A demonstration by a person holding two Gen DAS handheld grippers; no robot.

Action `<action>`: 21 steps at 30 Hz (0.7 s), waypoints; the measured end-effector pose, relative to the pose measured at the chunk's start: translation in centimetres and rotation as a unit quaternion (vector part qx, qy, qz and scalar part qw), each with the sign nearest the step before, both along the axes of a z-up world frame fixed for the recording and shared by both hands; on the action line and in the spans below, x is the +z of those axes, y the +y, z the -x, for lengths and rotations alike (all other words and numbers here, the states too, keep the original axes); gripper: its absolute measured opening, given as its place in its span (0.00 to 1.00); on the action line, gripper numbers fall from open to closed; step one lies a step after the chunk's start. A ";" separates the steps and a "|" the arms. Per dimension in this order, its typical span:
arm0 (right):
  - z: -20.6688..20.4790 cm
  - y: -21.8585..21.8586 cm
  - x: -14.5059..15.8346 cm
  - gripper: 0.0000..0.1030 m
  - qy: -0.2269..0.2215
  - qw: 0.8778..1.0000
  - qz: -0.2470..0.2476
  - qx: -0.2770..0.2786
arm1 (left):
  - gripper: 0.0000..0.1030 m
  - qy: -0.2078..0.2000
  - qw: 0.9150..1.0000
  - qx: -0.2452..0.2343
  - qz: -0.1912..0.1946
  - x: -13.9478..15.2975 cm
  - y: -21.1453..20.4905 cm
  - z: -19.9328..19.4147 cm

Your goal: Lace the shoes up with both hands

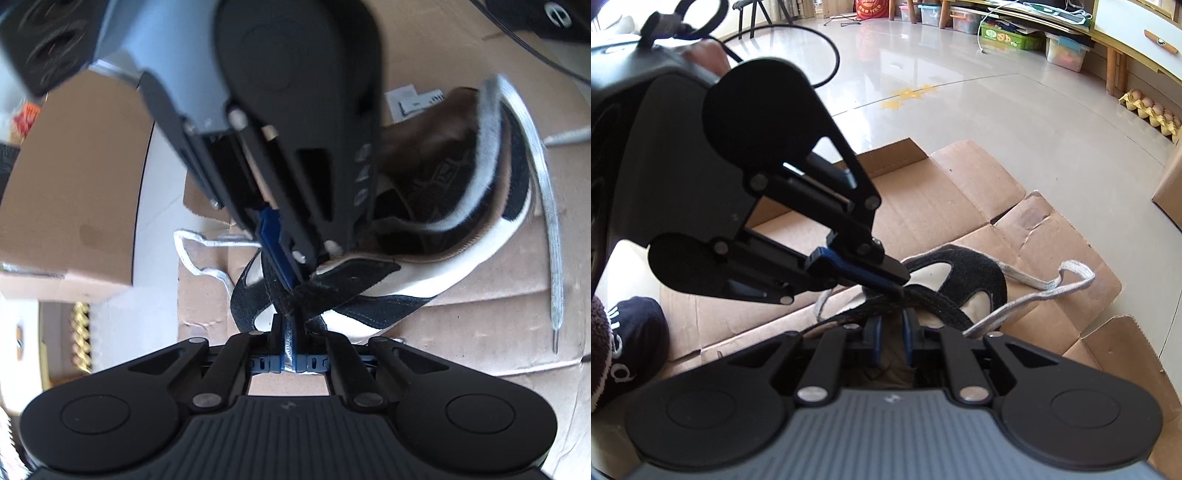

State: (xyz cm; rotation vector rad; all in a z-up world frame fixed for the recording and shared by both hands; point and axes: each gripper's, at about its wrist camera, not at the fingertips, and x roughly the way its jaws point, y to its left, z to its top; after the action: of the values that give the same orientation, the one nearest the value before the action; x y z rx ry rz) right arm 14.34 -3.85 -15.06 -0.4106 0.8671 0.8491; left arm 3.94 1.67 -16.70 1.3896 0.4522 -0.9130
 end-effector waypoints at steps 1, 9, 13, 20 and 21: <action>0.0 0.0 0.0 0.15 -0.002 1.000 0.001 0.000 | 0.02 -0.002 1.000 -0.002 -0.002 -0.1 0.0 0.0; -0.4 0.3 -0.2 0.15 0.006 1.000 0.020 0.013 | 0.01 -0.012 1.000 -0.018 -0.021 -0.6 -0.4 0.4; -0.7 0.1 0.0 0.13 0.016 1.000 0.006 0.001 | 0.00 -0.011 1.000 -0.021 -0.016 -0.5 -0.2 0.4; 0.0 0.4 0.3 0.13 -0.007 1.000 0.007 0.016 | 0.03 -0.010 0.999 -0.031 -0.005 -0.4 0.5 0.2; 0.0 0.4 0.3 0.12 -0.008 1.000 0.007 0.017 | 0.08 -0.009 1.000 -0.016 -0.003 -0.3 0.4 -0.1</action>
State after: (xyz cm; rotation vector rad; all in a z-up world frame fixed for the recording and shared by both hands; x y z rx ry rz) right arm 14.33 -3.49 -14.75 -0.4453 0.8548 0.8710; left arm 4.00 2.06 -17.01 1.4121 0.4213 -0.9252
